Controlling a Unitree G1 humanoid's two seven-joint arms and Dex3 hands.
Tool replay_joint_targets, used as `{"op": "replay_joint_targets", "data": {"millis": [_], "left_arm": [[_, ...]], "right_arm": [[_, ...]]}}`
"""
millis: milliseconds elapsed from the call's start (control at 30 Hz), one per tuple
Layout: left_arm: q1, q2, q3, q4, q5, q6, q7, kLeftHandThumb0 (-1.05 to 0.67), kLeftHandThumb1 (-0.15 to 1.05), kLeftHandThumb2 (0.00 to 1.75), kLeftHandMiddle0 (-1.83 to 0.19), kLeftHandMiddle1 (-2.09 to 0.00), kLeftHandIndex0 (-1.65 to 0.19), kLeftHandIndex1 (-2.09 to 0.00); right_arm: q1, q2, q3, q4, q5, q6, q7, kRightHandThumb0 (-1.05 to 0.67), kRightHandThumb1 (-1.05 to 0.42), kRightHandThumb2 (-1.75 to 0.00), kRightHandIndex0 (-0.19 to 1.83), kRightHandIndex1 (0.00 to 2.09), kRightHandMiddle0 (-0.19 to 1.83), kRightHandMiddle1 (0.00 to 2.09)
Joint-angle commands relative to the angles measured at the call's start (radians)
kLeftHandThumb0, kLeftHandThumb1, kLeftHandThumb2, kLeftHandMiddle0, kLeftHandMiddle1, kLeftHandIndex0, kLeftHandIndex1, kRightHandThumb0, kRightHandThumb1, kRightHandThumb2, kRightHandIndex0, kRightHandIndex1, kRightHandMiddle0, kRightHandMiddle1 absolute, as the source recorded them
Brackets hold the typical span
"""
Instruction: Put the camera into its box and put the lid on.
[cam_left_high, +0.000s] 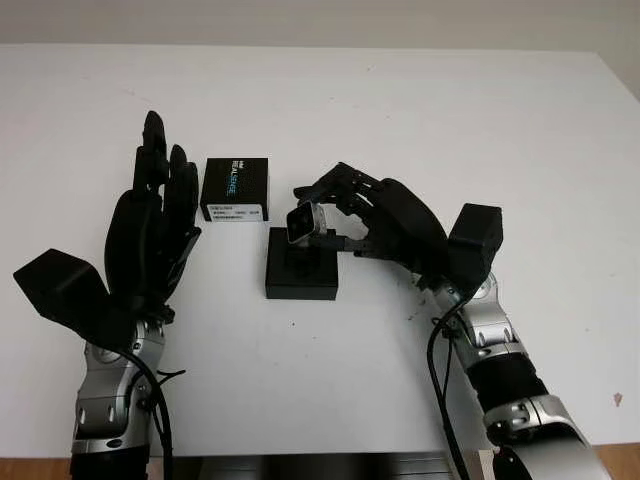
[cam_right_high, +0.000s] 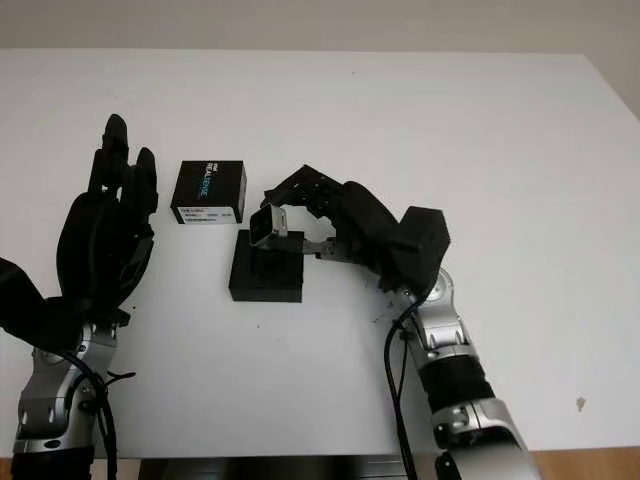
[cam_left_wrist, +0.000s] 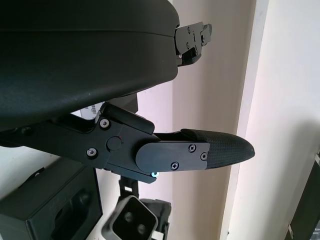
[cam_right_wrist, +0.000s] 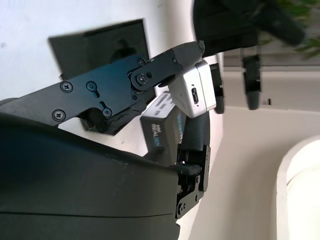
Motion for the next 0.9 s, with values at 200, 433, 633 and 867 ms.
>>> {"op": "replay_joint_targets", "data": {"millis": [200, 433, 633, 867], "left_arm": [[-0.015, -0.006, -0.007, 0.005, 0.002, -0.006, 0.001, -0.78, 1.05, 0.42, 0.19, 0.0, 0.19, 0.0], [-0.012, -0.005, -0.008, 0.003, 0.001, -0.005, 0.002, -0.78, 1.05, 0.43, 0.19, 0.0, 0.19, 0.0], [-0.011, -0.007, -0.007, 0.006, -0.003, -0.006, 0.001, -0.78, 1.05, 0.42, 0.19, 0.0, 0.19, 0.0], [-0.008, -0.004, -0.008, 0.01, 0.001, -0.015, -0.003, -0.79, 1.05, 0.43, 0.19, 0.0, 0.19, 0.0]], "right_arm": [[0.097, 0.013, 0.005, -0.173, 0.042, 0.129, 0.016, -0.46, -1.01, -0.06, -0.11, 0.88, 0.26, 1.71], [0.148, 0.041, 0.015, -0.206, -0.006, 0.177, -0.072, -0.43, -1.0, -0.05, -0.14, 0.86, 0.22, 1.71], [0.191, 0.097, 0.036, -0.209, -0.067, 0.178, -0.185, -0.42, -1.02, -0.06, -0.1, 0.73, 0.19, 1.7], [0.192, 0.146, 0.057, -0.114, -0.13, 0.079, -0.236, -0.42, -1.03, -0.05, -0.06, 0.61, 0.18, 1.72]]}}
